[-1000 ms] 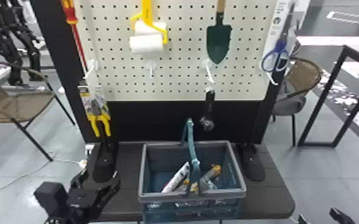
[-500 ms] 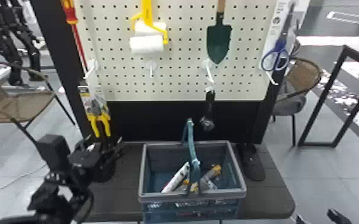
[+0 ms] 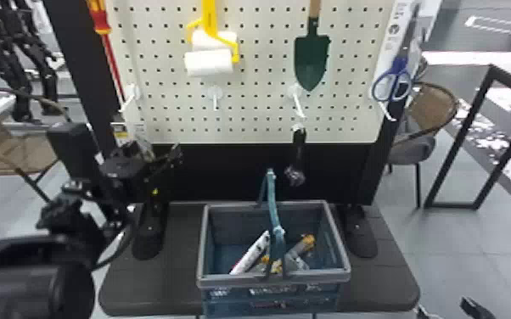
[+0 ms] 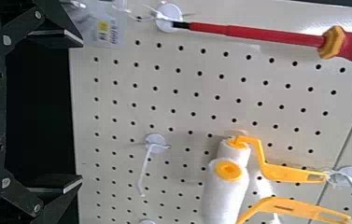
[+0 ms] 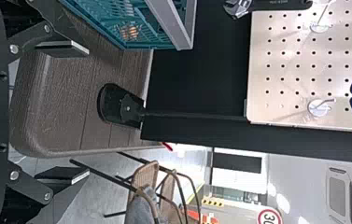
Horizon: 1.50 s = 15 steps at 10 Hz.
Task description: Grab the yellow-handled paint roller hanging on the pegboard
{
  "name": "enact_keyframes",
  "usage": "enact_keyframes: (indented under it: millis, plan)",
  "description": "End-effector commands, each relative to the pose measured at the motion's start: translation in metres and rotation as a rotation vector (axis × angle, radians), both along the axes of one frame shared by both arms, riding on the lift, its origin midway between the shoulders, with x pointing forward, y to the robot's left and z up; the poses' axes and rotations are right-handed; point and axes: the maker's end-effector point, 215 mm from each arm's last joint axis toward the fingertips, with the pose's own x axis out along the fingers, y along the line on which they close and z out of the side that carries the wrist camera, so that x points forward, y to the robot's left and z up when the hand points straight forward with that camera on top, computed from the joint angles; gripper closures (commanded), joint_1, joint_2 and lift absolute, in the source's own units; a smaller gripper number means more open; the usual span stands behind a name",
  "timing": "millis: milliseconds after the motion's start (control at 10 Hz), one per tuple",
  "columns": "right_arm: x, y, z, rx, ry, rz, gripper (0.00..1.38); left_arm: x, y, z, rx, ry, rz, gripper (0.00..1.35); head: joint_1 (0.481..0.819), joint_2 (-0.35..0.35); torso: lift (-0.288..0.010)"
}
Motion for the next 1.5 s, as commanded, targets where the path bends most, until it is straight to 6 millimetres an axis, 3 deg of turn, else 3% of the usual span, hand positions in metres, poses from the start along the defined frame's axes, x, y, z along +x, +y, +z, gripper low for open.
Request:
enact_keyframes:
  millis: [0,400,800,1000,1100,1400]
  plan:
    - [0.0,0.006,-0.001,0.013,0.001,0.002,0.37,0.012,-0.003,0.031,0.0,-0.028,-0.03,0.26,0.549,0.0,-0.1]
    - [0.005,0.012,0.001,0.019,-0.001,0.011,0.37,0.035,-0.006,0.115,0.008,-0.107,-0.102,0.26,0.549,0.0,-0.1]
    - [0.013,0.022,0.003,0.035,-0.009,0.014,0.37,0.051,-0.054,0.18,-0.04,-0.149,-0.302,0.28,0.549,0.0,-0.1]
    - [0.015,0.032,0.0,0.06,-0.007,0.014,0.37,0.055,-0.08,0.195,-0.018,-0.139,-0.431,0.28,0.549,0.0,-0.1]
    - [0.016,0.036,-0.001,0.07,-0.006,0.01,0.37,0.051,-0.105,0.195,-0.066,-0.109,-0.542,0.28,0.549,0.0,-0.1]
    - [0.018,0.037,-0.002,0.077,-0.007,0.004,0.37,0.058,-0.12,0.215,-0.047,-0.156,-0.598,0.23,0.549,0.0,-0.1]
